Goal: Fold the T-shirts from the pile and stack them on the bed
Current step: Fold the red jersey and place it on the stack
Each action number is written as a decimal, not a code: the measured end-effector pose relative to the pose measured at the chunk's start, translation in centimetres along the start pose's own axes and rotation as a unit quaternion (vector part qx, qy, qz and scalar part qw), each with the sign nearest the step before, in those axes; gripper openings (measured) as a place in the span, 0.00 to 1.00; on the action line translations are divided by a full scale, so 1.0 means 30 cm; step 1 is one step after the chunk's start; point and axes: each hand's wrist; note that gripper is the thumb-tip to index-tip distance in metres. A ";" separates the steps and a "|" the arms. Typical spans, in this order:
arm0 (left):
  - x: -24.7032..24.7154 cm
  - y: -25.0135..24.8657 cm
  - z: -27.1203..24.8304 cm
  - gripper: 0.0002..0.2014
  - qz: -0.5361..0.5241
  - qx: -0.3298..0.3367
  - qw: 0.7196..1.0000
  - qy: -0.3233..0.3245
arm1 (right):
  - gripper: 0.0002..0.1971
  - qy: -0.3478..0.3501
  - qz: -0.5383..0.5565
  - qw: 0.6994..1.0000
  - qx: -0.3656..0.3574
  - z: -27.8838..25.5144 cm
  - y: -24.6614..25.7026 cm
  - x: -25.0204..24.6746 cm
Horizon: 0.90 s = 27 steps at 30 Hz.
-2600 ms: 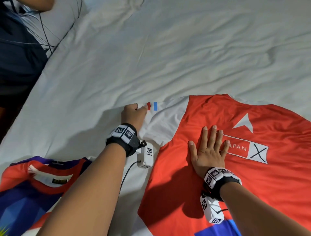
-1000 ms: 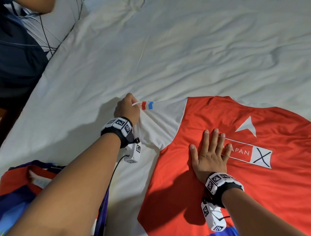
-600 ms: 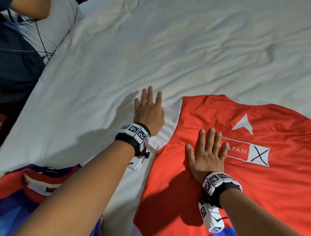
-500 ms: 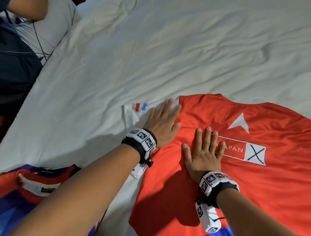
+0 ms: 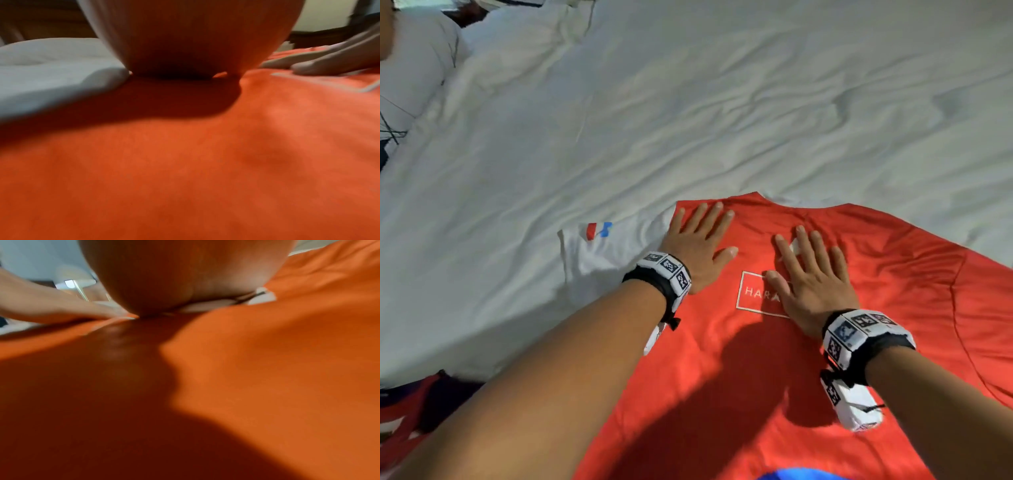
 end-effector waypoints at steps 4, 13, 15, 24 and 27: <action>0.004 0.052 0.048 0.37 0.027 -0.096 0.995 -0.029 | 0.38 0.016 0.008 0.994 0.111 0.015 -0.173 -0.031; 0.023 -0.223 0.034 0.35 -0.009 -0.007 0.999 -0.032 | 0.33 -0.008 0.031 0.999 0.010 -0.023 -0.083 0.001; 0.044 -0.178 0.045 0.37 0.001 -0.039 0.998 -0.050 | 0.35 -0.009 0.023 0.997 0.075 -0.019 -0.155 0.011; 0.048 -0.457 -0.085 0.37 -0.062 -0.065 0.991 -0.100 | 0.36 -0.007 -0.006 1.000 0.017 -0.159 -0.211 -0.031; 0.095 -0.479 -0.096 0.37 -0.064 -0.086 0.990 -0.091 | 0.35 0.020 -0.016 0.997 0.074 -0.188 -0.304 -0.020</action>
Point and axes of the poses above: each hand's wrist, its own z-axis towards the middle knuckle, its own x-axis out of the palm, y = z × x, and after that the axes turned 9 degrees about -y, right-handed
